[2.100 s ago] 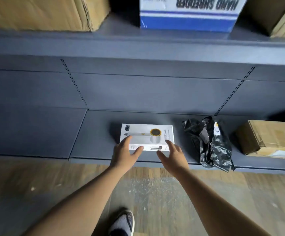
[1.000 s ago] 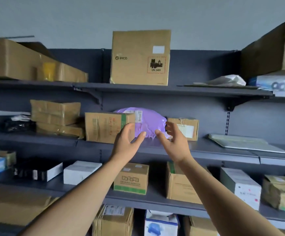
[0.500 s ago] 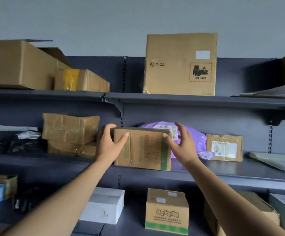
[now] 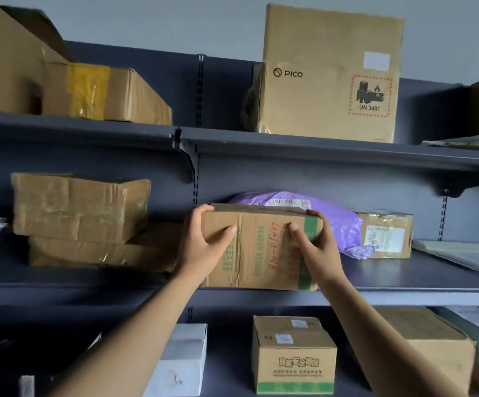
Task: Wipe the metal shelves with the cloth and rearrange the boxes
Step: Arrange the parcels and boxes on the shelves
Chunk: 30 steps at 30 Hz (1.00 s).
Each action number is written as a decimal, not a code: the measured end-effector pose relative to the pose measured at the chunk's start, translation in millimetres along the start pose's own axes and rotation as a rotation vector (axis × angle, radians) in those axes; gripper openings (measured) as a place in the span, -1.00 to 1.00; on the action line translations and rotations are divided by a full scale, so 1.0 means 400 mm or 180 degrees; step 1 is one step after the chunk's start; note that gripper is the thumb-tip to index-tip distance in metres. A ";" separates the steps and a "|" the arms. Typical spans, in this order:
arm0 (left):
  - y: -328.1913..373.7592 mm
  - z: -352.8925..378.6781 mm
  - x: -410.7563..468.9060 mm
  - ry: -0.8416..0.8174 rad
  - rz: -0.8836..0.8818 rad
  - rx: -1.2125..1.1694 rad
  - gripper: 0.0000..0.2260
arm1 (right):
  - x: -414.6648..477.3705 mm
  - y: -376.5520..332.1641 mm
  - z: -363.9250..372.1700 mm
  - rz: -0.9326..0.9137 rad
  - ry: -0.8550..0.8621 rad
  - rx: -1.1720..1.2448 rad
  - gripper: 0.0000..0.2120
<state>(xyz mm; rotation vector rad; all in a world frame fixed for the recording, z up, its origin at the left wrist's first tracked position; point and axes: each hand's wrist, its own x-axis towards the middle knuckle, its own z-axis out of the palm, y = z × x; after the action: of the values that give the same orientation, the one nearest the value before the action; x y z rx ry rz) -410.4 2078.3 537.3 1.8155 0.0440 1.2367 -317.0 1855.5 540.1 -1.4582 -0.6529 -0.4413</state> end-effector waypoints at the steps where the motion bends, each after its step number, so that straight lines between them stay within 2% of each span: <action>1: -0.006 -0.001 0.003 -0.0014 0.0050 0.0022 -0.50 | 0.001 0.005 0.001 0.0005 -0.0001 0.0013 -0.60; 6: -0.014 -0.002 0.006 0.0056 0.0248 0.0060 -0.53 | 0.005 0.012 0.004 -0.0016 0.0062 -0.0027 -0.57; 12: 0.030 0.002 -0.023 0.0007 -0.0075 -0.0209 -0.53 | -0.021 -0.031 -0.003 0.0110 -0.0050 0.0107 -0.44; 14: 0.047 0.004 -0.036 0.0008 -0.0139 -0.0262 -0.52 | -0.031 -0.044 -0.006 0.0135 -0.0112 0.0186 -0.46; 23: 0.226 -0.061 -0.198 0.0147 -0.0062 -0.0237 -0.40 | -0.185 -0.168 -0.101 0.0009 -0.0142 0.0249 -0.40; 30: 0.328 -0.150 -0.367 0.0207 -0.0127 -0.0048 -0.46 | -0.346 -0.210 -0.136 0.0111 -0.0198 0.0517 -0.31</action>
<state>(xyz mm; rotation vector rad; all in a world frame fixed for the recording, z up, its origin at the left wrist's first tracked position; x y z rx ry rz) -585.1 1969.7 526.5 1.7531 0.1064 1.2644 -467.6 1779.3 515.2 -1.3313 -0.6959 -0.3093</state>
